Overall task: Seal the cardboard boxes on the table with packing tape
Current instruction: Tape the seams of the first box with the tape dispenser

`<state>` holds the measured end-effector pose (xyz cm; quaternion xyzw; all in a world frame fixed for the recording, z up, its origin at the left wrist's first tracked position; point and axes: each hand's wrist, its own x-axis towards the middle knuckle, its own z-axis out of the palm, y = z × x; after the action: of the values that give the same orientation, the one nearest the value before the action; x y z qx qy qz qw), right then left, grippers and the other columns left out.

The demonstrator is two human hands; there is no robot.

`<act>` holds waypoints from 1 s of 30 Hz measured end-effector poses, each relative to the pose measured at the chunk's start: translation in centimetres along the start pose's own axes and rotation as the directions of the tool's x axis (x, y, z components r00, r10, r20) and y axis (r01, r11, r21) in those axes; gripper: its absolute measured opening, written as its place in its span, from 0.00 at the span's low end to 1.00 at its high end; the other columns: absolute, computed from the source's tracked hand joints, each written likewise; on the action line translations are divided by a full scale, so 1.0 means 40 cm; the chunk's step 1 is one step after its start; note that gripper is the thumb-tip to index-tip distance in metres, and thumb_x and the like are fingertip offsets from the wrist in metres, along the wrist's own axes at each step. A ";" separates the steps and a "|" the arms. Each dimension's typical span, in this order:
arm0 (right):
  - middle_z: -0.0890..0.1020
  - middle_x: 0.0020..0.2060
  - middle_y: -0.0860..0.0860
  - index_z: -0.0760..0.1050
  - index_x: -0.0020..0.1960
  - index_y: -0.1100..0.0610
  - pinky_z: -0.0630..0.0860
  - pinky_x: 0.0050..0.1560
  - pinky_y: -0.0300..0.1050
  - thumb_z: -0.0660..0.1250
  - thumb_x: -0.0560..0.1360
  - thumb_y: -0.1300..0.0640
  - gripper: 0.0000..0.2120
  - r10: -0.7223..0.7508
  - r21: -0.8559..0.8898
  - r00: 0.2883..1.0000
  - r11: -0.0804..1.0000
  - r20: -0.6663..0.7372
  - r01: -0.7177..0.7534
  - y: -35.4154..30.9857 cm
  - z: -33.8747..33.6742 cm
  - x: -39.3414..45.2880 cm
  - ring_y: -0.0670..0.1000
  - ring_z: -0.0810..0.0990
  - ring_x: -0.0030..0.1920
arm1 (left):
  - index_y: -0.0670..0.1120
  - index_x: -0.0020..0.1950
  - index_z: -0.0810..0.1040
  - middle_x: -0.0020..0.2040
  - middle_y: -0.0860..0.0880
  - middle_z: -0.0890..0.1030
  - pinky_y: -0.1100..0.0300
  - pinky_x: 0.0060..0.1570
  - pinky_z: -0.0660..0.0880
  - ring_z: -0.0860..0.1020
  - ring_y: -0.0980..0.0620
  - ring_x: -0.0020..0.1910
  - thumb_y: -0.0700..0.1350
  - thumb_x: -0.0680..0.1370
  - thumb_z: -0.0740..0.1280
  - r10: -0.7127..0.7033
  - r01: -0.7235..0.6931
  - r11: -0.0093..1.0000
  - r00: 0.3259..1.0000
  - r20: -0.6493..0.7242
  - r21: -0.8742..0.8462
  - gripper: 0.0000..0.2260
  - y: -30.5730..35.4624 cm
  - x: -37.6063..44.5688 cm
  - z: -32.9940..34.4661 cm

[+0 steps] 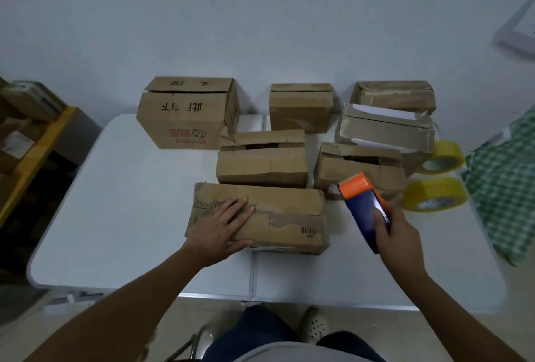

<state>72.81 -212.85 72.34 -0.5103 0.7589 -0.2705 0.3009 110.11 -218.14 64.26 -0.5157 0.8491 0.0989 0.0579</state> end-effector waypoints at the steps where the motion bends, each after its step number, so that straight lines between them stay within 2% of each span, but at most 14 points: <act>1: 0.78 0.42 0.44 0.71 0.60 0.49 0.73 0.41 0.46 0.57 0.81 0.44 0.12 -0.045 0.023 0.998 0.999 -0.042 0.046 -0.028 0.007 0.036 0.49 0.77 0.41 | 0.57 0.81 0.48 0.82 0.52 0.52 0.42 0.69 0.69 0.51 0.49 0.80 0.74 0.77 0.41 0.003 -0.003 1.000 1.000 -0.001 0.002 0.37 -0.002 0.000 0.002; 3: 0.78 0.39 0.47 0.73 0.58 0.55 0.70 0.37 0.44 0.57 0.82 0.46 0.14 -0.155 0.055 0.985 0.986 -0.074 0.160 -0.086 0.012 0.040 0.50 0.78 0.39 | 0.57 0.81 0.46 0.82 0.52 0.51 0.42 0.71 0.67 0.51 0.49 0.80 0.75 0.76 0.40 0.005 -0.005 1.000 1.000 0.002 -0.003 0.37 -0.005 0.000 0.000; 4: 0.79 0.40 0.48 0.73 0.57 0.56 0.70 0.37 0.45 0.57 0.82 0.47 0.14 -0.144 0.063 0.989 0.987 -0.038 0.147 -0.119 0.024 0.054 0.50 0.79 0.40 | 0.57 0.81 0.47 0.82 0.52 0.52 0.42 0.70 0.67 0.51 0.49 0.80 0.75 0.76 0.40 0.007 -0.007 1.000 1.000 -0.004 -0.008 0.37 -0.003 0.001 -0.003; 7: 0.81 0.45 0.47 0.73 0.58 0.53 0.74 0.41 0.42 0.58 0.81 0.45 0.14 -0.239 0.097 0.958 0.969 0.158 0.226 -0.240 0.087 0.062 0.46 0.79 0.43 | 0.56 0.81 0.46 0.82 0.52 0.51 0.44 0.73 0.63 0.49 0.49 0.80 0.75 0.75 0.36 0.014 -0.014 1.000 1.000 0.010 -0.012 0.39 0.000 0.001 -0.004; 9: 0.80 0.46 0.47 0.74 0.58 0.52 0.74 0.42 0.39 0.58 0.80 0.41 0.17 -0.249 0.087 0.936 0.968 0.250 0.234 -0.306 0.148 0.068 0.45 0.79 0.44 | 0.55 0.81 0.46 0.82 0.51 0.50 0.45 0.75 0.60 0.48 0.50 0.80 0.75 0.74 0.35 0.018 -0.018 0.999 1.000 0.016 -0.033 0.40 -0.003 -0.001 -0.003; 11: 0.81 0.48 0.47 0.75 0.58 0.52 0.76 0.44 0.40 0.58 0.79 0.37 0.21 -0.248 0.062 0.911 0.969 0.329 0.241 -0.339 0.209 0.070 0.45 0.79 0.46 | 0.52 0.81 0.48 0.82 0.50 0.52 0.47 0.76 0.57 0.50 0.50 0.80 0.75 0.75 0.38 0.030 -0.028 0.998 0.999 0.020 -0.064 0.41 -0.008 -0.002 -0.003; 14: 0.82 0.49 0.49 0.75 0.57 0.53 0.78 0.44 0.41 0.57 0.78 0.35 0.23 -0.249 -0.019 0.880 0.960 0.405 0.281 -0.351 0.269 0.064 0.46 0.80 0.45 | 0.49 0.81 0.52 0.81 0.48 0.56 0.49 0.78 0.53 0.52 0.51 0.80 0.72 0.77 0.48 0.073 -0.062 0.984 0.995 0.061 -0.168 0.39 -0.047 -0.014 -0.011; 17: 0.82 0.48 0.48 0.74 0.57 0.52 0.80 0.45 0.44 0.56 0.77 0.34 0.23 -0.268 -0.061 0.859 0.944 0.436 0.326 -0.354 0.274 0.077 0.45 0.80 0.44 | 0.50 0.81 0.54 0.80 0.48 0.58 0.50 0.79 0.48 0.51 0.51 0.80 0.68 0.81 0.49 0.179 -0.183 0.982 0.981 -0.068 -0.054 0.34 -0.119 -0.035 -0.002; 19: 0.81 0.48 0.48 0.74 0.58 0.52 0.80 0.47 0.45 0.56 0.78 0.35 0.23 -0.247 -0.098 0.831 0.936 0.498 0.337 -0.359 0.264 0.090 0.46 0.80 0.45 | 0.50 0.81 0.54 0.80 0.49 0.56 0.53 0.78 0.44 0.50 0.51 0.80 0.66 0.82 0.49 0.180 -0.184 0.983 0.977 -0.113 -0.024 0.32 -0.163 -0.058 0.010; 21: 0.82 0.48 0.49 0.74 0.59 0.52 0.80 0.50 0.48 0.55 0.78 0.35 0.24 -0.216 -0.117 0.798 0.935 0.563 0.336 -0.361 0.258 0.104 0.47 0.81 0.46 | 0.50 0.81 0.54 0.80 0.49 0.53 0.57 0.77 0.41 0.47 0.52 0.80 0.66 0.83 0.49 0.154 -0.166 0.983 0.979 -0.133 -0.080 0.31 -0.186 -0.072 0.025; 24: 0.82 0.46 0.48 0.76 0.57 0.52 0.80 0.49 0.47 0.55 0.78 0.35 0.23 -0.244 -0.099 0.773 0.925 0.586 0.367 -0.381 0.259 0.113 0.46 0.81 0.44 | 0.48 0.80 0.58 0.80 0.48 0.58 0.57 0.77 0.43 0.49 0.52 0.79 0.65 0.83 0.50 0.149 -0.169 0.980 0.972 -0.183 -0.101 0.31 -0.190 -0.066 0.039; 28: 0.81 0.44 0.45 0.77 0.54 0.50 0.75 0.41 0.39 0.57 0.78 0.36 0.20 -0.342 -0.070 0.766 0.891 0.545 0.448 -0.414 0.273 0.115 0.43 0.79 0.42 | 0.46 0.77 0.66 0.76 0.47 0.67 0.53 0.77 0.49 0.60 0.47 0.77 0.63 0.83 0.51 0.159 -0.176 0.980 0.973 -0.169 -0.095 0.29 -0.194 -0.058 0.048; 30: 0.82 0.45 0.45 0.76 0.54 0.49 0.76 0.42 0.40 0.57 0.78 0.35 0.20 -0.333 -0.082 0.758 0.889 0.562 0.451 -0.405 0.287 0.112 0.43 0.80 0.42 | 0.46 0.76 0.69 0.76 0.47 0.68 0.52 0.77 0.50 0.62 0.47 0.77 0.64 0.83 0.52 0.158 -0.173 0.981 0.975 -0.158 -0.090 0.29 -0.195 -0.060 0.051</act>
<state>89.80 -223.62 75.44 -0.7421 0.5448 -0.0927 0.3794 118.11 -219.10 61.90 -0.4514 0.8848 0.1081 -0.0416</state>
